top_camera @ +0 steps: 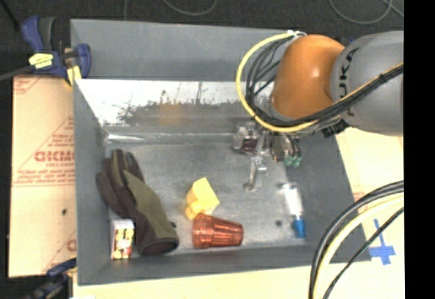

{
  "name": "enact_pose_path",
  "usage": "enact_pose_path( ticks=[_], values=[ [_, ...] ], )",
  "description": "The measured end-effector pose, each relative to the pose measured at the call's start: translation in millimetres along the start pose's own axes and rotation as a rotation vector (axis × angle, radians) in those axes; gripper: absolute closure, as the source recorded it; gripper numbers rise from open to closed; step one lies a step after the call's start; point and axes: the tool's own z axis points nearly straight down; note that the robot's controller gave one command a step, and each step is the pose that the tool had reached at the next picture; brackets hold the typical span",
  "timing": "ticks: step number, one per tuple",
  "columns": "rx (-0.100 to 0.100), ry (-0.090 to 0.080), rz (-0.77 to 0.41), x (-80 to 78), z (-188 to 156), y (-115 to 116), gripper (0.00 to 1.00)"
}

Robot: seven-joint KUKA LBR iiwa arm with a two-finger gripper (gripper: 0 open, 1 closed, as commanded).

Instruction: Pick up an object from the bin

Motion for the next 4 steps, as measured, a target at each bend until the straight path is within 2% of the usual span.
enact_pose_path(
  ticks=[1,2,3,4],
  values=[
    [0.0,-0.007,0.0,-1.3,-5,0,0.0],
    [0.002,-0.016,-0.037,33.6,29,15,0.0],
    [0.002,-0.007,-0.09,55.4,66,33,0.0],
    [0.0,-0.017,-0.001,53.7,74,40,0.0]
  ],
)
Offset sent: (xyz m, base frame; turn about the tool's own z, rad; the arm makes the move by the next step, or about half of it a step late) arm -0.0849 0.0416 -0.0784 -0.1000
